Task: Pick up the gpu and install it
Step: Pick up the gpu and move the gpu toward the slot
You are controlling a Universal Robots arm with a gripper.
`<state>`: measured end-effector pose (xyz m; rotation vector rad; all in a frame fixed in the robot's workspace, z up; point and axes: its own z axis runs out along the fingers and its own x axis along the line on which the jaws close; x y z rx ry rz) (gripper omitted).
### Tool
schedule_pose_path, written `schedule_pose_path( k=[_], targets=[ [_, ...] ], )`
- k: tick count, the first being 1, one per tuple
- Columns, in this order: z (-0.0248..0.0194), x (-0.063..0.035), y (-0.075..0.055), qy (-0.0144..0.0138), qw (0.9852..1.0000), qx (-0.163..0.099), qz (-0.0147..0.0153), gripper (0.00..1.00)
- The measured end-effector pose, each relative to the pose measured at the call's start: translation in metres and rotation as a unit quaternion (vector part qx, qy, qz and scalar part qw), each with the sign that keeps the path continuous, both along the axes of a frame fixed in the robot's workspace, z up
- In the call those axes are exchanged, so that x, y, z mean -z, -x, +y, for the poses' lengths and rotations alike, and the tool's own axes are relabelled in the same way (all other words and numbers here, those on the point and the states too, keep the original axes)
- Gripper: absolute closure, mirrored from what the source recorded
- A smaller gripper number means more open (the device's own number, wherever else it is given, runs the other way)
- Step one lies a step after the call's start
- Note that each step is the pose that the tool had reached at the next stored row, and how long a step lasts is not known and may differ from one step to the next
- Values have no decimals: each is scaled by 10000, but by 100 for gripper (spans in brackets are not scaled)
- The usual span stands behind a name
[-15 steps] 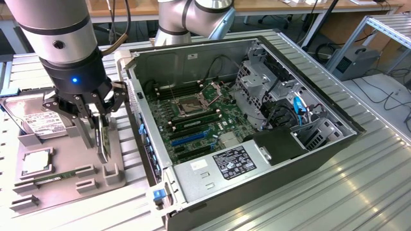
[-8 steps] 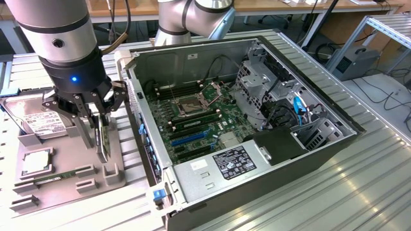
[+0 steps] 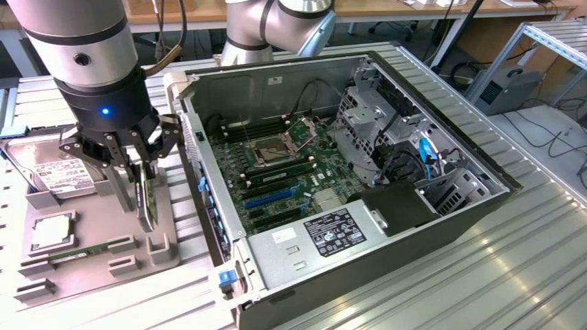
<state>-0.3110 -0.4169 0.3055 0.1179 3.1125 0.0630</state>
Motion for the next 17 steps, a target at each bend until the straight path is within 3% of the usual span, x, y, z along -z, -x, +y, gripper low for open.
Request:
schedule_pose_path(
  k=[17],
  targets=[
    [0,-44,0,0,10000,0,0,73]
  ],
)
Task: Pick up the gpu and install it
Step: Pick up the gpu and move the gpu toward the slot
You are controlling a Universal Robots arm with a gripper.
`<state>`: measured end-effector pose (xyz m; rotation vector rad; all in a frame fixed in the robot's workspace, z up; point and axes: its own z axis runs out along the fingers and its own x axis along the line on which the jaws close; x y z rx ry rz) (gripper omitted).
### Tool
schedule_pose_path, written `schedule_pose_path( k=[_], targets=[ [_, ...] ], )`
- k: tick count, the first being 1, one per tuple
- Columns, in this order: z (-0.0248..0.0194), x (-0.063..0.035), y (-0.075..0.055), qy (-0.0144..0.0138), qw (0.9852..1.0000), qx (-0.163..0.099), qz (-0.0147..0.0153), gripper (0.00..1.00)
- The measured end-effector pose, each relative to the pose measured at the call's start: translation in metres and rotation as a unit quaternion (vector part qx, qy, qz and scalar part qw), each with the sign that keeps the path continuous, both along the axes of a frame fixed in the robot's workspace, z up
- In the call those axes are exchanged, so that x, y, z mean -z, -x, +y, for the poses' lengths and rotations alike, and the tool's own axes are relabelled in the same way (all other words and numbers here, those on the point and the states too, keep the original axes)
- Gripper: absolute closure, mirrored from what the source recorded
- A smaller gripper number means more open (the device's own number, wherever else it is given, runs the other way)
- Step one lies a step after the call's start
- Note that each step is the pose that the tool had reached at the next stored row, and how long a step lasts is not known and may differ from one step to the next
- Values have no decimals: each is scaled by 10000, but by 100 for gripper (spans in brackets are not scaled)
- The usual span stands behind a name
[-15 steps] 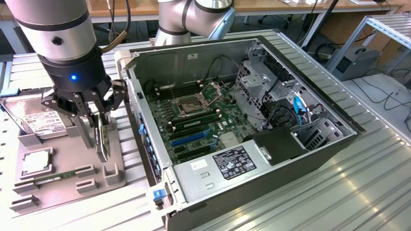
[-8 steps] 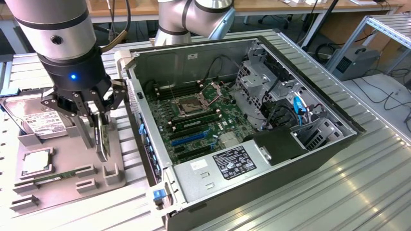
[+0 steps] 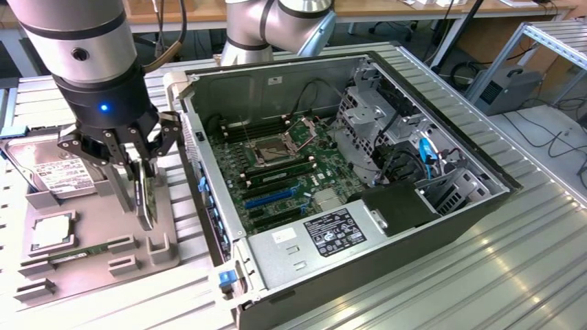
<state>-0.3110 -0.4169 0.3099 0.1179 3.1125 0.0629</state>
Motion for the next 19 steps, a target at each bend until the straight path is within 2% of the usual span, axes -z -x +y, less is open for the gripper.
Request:
schedule_pose_path(
  k=[19],
  targets=[
    [0,-49,0,0,10000,0,0,73]
  ],
)
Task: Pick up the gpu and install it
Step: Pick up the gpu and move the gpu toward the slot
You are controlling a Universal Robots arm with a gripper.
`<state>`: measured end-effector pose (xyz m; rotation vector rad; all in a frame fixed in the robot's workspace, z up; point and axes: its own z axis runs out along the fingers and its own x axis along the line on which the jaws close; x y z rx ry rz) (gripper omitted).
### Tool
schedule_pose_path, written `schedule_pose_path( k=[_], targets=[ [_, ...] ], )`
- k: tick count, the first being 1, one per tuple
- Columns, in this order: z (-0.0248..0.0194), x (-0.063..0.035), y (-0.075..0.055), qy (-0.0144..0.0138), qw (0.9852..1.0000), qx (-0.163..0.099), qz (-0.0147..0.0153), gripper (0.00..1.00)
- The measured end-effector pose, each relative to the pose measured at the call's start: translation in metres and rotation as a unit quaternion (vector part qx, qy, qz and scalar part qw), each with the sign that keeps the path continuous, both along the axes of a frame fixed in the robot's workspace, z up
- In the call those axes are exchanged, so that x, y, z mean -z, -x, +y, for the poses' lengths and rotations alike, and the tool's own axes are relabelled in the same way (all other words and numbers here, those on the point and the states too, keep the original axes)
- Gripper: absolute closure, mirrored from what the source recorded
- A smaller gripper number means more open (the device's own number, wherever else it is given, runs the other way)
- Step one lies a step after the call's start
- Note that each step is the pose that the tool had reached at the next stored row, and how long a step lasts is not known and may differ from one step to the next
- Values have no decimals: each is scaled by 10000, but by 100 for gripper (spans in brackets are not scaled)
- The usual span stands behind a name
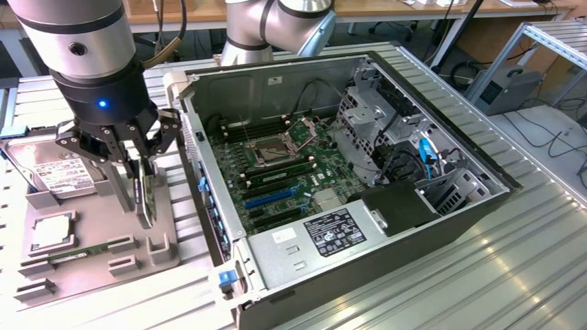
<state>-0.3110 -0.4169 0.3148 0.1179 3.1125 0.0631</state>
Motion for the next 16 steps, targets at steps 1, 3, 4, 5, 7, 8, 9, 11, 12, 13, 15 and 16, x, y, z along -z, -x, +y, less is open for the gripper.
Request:
schedule_pose_path(
  k=[1,3,4,5,7,8,9,11,12,13,15,16],
  targets=[
    [0,-2,0,0,10000,0,0,73],
    [0,-6,0,0,10000,0,0,73],
    [0,-8,0,0,10000,0,0,73],
    [0,-10,0,0,10000,0,0,73],
    [0,-14,0,0,10000,0,0,73],
    [0,-16,0,0,10000,0,0,73],
    [0,-18,0,0,10000,0,0,73],
    [0,-24,0,0,10000,0,0,73],
    [0,-26,0,0,10000,0,0,73],
    [0,-29,0,0,10000,0,0,73],
    [0,-34,0,0,10000,0,0,73],
    [0,-36,0,0,10000,0,0,73]
  ],
)
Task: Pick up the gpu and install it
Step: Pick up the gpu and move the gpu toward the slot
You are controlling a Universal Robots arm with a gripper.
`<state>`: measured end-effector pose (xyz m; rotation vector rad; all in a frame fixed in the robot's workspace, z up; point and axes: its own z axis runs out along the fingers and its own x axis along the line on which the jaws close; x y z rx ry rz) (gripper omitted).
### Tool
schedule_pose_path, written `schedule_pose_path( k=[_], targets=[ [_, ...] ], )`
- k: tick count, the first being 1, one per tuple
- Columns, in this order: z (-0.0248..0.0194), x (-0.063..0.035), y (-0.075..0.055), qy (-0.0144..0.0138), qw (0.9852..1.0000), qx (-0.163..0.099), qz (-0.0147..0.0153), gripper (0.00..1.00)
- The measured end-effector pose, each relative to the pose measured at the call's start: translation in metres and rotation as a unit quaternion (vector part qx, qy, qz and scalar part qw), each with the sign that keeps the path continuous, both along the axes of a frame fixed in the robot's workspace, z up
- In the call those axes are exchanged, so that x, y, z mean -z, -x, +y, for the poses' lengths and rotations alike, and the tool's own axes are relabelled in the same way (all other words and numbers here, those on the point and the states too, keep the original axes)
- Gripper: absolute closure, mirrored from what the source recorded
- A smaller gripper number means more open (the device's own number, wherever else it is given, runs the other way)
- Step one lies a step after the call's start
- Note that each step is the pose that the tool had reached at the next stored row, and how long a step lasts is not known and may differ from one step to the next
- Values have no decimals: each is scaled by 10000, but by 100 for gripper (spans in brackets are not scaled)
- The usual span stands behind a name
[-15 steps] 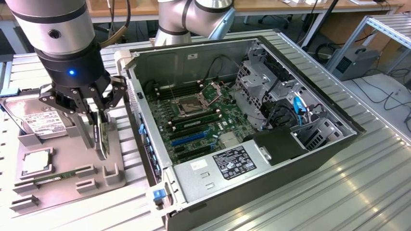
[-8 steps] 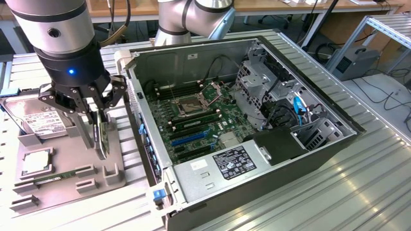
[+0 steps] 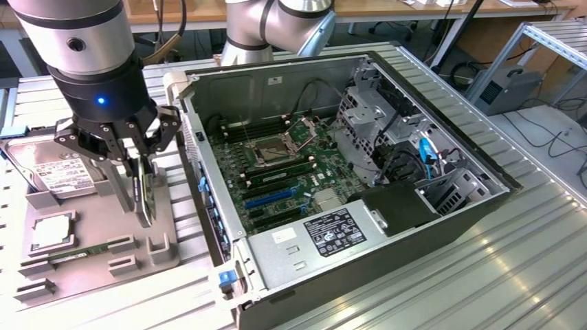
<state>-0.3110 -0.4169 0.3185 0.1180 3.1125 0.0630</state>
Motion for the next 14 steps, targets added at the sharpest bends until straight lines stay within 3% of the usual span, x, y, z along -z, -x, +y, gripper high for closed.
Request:
schedule_pose_path(
  k=[14],
  targets=[
    [0,-49,0,0,10000,0,0,73]
  ],
)
